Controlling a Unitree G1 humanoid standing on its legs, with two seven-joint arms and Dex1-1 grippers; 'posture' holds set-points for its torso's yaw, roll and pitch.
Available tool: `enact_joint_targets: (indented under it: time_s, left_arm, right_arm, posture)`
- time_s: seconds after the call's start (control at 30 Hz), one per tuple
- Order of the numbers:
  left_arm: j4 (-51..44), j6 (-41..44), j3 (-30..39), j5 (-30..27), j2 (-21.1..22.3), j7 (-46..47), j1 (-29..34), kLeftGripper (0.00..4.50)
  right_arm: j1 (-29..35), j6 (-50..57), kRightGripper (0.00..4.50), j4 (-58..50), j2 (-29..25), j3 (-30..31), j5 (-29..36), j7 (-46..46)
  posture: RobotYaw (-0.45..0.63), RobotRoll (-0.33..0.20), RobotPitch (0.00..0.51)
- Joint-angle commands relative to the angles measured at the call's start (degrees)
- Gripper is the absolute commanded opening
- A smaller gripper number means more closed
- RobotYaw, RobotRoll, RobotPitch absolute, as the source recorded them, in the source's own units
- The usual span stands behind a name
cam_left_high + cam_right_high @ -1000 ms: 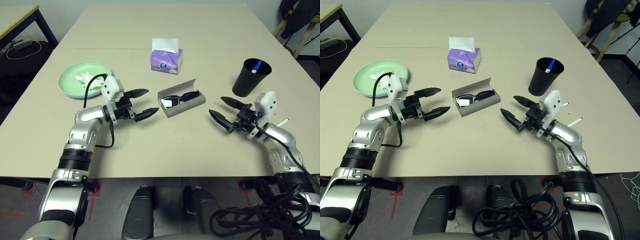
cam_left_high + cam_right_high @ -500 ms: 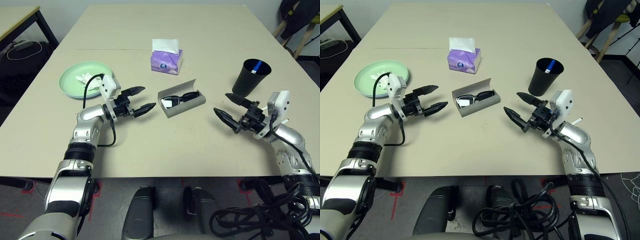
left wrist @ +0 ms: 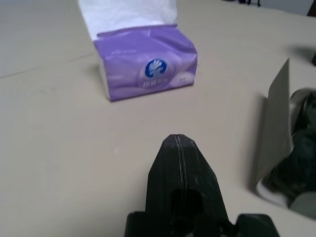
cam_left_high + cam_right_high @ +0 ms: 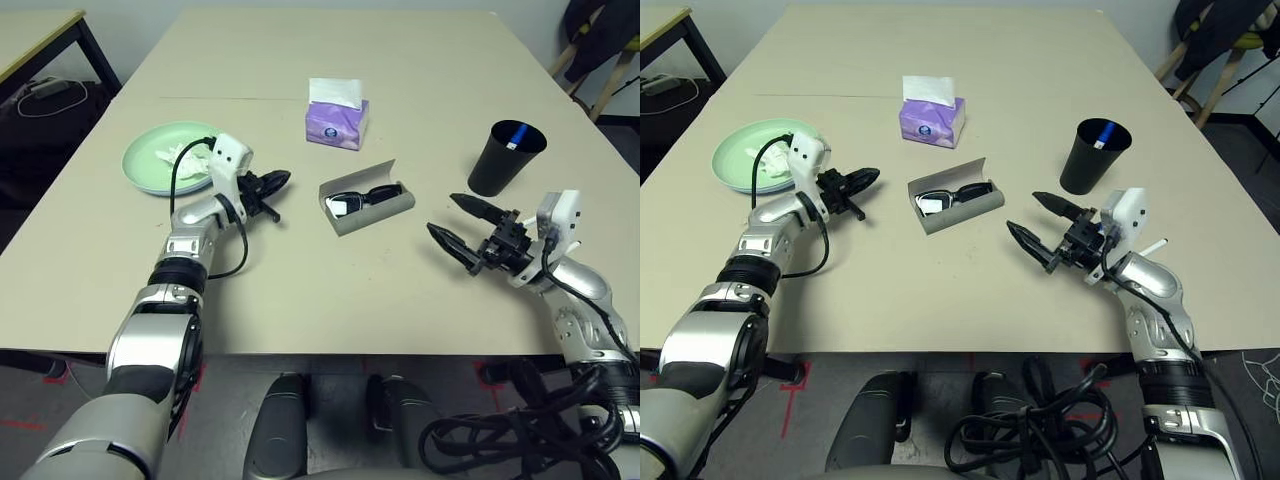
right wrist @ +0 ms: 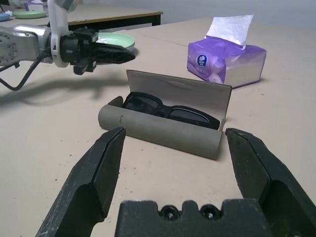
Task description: Organize and tidy the items on the table.
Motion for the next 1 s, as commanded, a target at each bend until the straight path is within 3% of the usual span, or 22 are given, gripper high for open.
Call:
enact_joint_targets:
  time_s: [0.03,0.37,0.77,1.0]
  left_arm:
    - [1.33,-0.65,-0.71,1.01,-2.46,-1.41,-1.50,0.02]
    - [0.93,0.35,-3.41,3.25,-5.57,-6.82,-1.46,0.02]
    - [-8.31,9.78,-8.09,4.09,-4.52,-16.90,5.45,0.02]
    - [-13.62,13.61,-9.64,4.60,-3.86,-17.76,8.95,0.02]
  right_arm:
    - [0.79,-0.66,4.50,1.86,0.76,0.28,-0.03,-0.31]
    - [-0.76,-2.30,4.50,4.93,1.58,0.49,-0.08,0.24]
    - [-2.45,-3.95,4.50,6.66,0.86,-0.15,0.08,0.60]
    - [-3.60,-4.07,4.50,7.08,0.50,-0.36,0.36,0.83]
  posture:
    - [0.10,0.000,0.100]
    - [0.10,0.000,0.101]
    - [0.11,0.000,0.098]
    - [0.10,0.000,0.097]
